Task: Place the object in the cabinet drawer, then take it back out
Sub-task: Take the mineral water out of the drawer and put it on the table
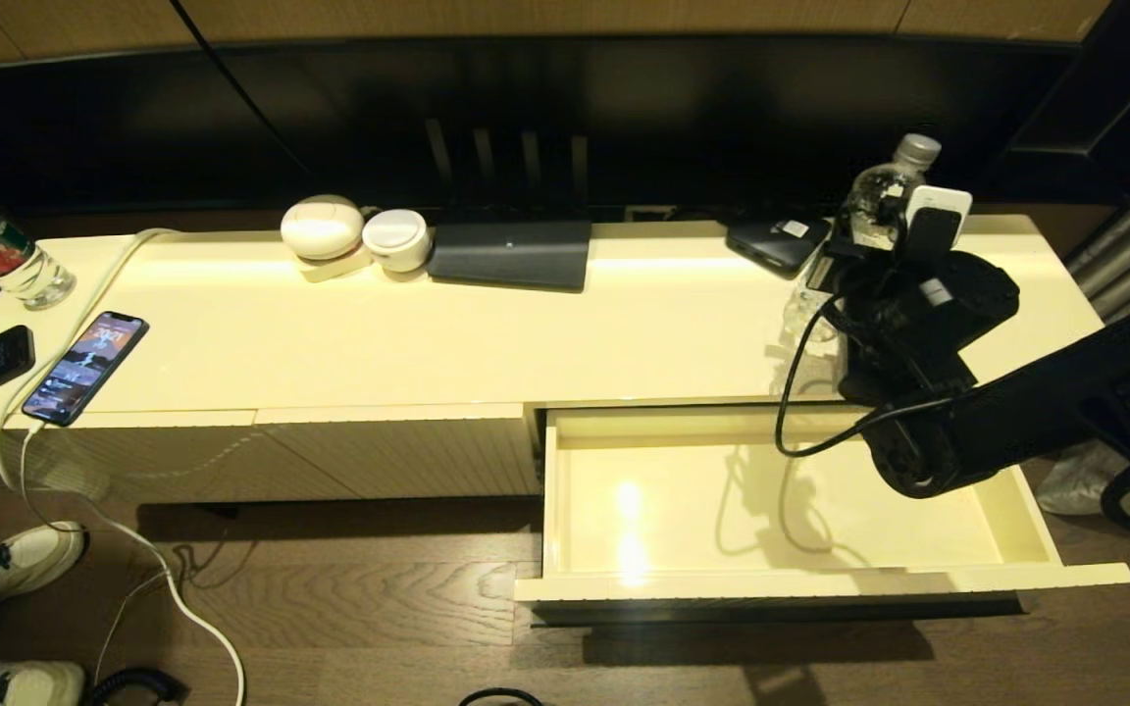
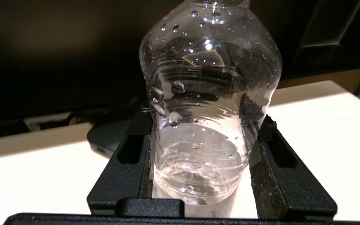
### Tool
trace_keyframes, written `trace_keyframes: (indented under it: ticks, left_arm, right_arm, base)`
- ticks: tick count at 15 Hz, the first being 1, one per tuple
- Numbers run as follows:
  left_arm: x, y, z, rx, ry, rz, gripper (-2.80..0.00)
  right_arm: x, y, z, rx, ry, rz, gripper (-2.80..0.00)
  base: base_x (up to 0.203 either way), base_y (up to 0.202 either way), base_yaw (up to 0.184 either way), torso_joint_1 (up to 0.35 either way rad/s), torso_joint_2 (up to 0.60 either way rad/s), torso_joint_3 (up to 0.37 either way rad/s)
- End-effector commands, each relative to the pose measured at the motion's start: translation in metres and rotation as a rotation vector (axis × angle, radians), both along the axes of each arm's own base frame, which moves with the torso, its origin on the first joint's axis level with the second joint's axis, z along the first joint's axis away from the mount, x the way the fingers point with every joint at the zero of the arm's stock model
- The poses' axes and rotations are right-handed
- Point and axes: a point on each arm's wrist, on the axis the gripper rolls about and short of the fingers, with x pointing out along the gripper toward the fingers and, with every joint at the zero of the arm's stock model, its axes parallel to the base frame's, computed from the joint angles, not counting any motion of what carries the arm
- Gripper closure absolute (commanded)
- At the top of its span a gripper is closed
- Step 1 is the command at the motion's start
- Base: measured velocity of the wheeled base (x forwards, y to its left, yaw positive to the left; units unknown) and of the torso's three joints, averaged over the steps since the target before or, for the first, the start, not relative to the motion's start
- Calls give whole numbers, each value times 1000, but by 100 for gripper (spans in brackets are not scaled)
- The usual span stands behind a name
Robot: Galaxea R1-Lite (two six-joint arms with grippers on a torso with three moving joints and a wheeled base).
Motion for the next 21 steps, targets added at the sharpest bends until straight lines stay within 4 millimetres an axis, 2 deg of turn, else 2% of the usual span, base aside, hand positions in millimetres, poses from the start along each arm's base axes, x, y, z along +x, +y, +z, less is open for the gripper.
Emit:
trace_keyframes:
  ticks: [1, 10, 11, 15, 21]
  left_arm:
    - [0, 0, -1, 0, 2, 1, 0]
    - [0, 0, 0, 0, 1, 1, 0]
    - [0, 0, -1, 0, 2, 1, 0]
    - [0, 0, 0, 0, 1, 1, 0]
    - [0, 0, 0, 0, 1, 1, 0]
  right_arm:
    - [7, 2, -18, -23, 35, 10, 0]
    - [16, 7, -23, -85, 40, 1, 0]
    - [16, 7, -22, -83, 35, 2, -280]
    - [10, 7, -11, -78, 16, 6, -280]
    - [-14, 6, 10, -76, 0, 16, -280]
  base:
    - [0, 0, 0, 0, 0, 0]
    - [0, 0, 0, 0, 0, 0]
    - [0, 0, 0, 0, 0, 0]
    - [0, 0, 0, 0, 0, 0]
    - [0, 0, 0, 0, 0, 0]
